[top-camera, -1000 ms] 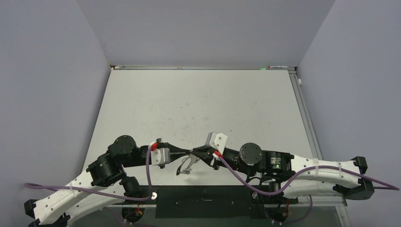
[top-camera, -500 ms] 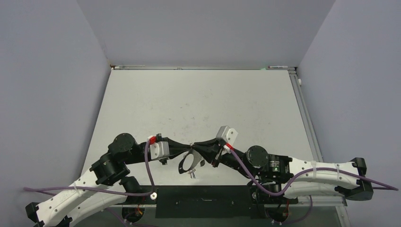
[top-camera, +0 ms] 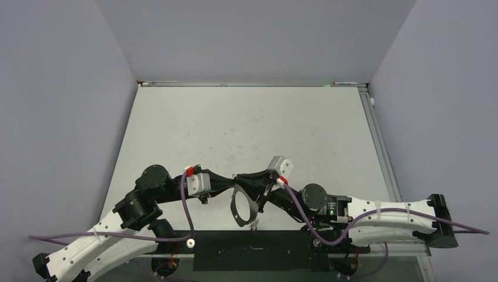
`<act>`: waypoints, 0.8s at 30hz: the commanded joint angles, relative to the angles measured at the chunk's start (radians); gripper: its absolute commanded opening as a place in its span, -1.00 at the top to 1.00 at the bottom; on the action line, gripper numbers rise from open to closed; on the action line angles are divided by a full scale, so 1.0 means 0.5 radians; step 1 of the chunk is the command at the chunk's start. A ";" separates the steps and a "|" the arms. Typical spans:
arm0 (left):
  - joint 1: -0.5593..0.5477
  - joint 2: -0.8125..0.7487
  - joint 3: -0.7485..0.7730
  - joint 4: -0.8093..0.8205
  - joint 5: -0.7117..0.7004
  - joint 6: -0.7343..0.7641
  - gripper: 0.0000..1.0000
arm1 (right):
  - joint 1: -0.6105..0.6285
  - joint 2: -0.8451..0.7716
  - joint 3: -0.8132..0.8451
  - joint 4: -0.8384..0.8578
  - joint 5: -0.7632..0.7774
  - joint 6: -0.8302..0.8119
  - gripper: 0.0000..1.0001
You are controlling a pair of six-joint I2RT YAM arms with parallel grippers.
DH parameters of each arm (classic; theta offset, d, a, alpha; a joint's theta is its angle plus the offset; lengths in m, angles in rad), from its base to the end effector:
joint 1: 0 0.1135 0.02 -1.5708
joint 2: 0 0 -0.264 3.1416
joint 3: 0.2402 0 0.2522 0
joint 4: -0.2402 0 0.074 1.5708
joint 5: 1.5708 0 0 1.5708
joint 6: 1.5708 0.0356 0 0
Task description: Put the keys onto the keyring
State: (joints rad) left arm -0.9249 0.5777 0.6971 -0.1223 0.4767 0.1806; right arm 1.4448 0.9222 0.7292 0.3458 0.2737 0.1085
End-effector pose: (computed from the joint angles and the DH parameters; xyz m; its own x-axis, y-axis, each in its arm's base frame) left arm 0.0715 -0.1221 0.3461 0.1753 0.0325 -0.9840 0.9700 0.1652 0.1783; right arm 0.0371 0.2165 0.3523 -0.0808 0.1919 -0.9781 -0.9182 0.3674 0.1479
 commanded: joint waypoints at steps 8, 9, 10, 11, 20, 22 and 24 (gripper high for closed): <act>0.011 -0.055 -0.029 0.105 0.099 -0.044 1.00 | -0.011 0.030 -0.117 0.409 0.022 0.055 0.89; 0.012 -0.068 -0.033 0.091 0.094 -0.032 1.00 | -0.013 0.006 -0.115 0.389 0.007 0.051 0.89; 0.011 -0.081 -0.035 0.082 0.086 -0.021 1.00 | -0.012 -0.023 -0.112 0.370 -0.029 0.043 0.89; 0.011 -0.096 -0.035 0.069 0.078 -0.012 0.92 | -0.014 -0.051 -0.114 0.344 -0.060 0.039 0.90; 0.013 -0.277 0.032 -0.116 0.142 0.059 0.33 | -0.021 -0.272 -0.151 0.202 -0.411 -0.021 0.89; 0.013 -0.301 0.053 -0.136 0.176 0.052 0.34 | -0.021 -0.291 -0.146 0.171 -0.492 -0.042 0.89; 0.010 -0.318 0.075 -0.147 0.225 0.037 0.37 | -0.026 -0.298 -0.135 0.144 -0.586 -0.061 0.89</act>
State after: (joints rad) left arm -0.9150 0.4385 0.6727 -0.1776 0.5259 0.1989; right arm 1.4395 0.8005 0.6521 0.3874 0.1081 0.1020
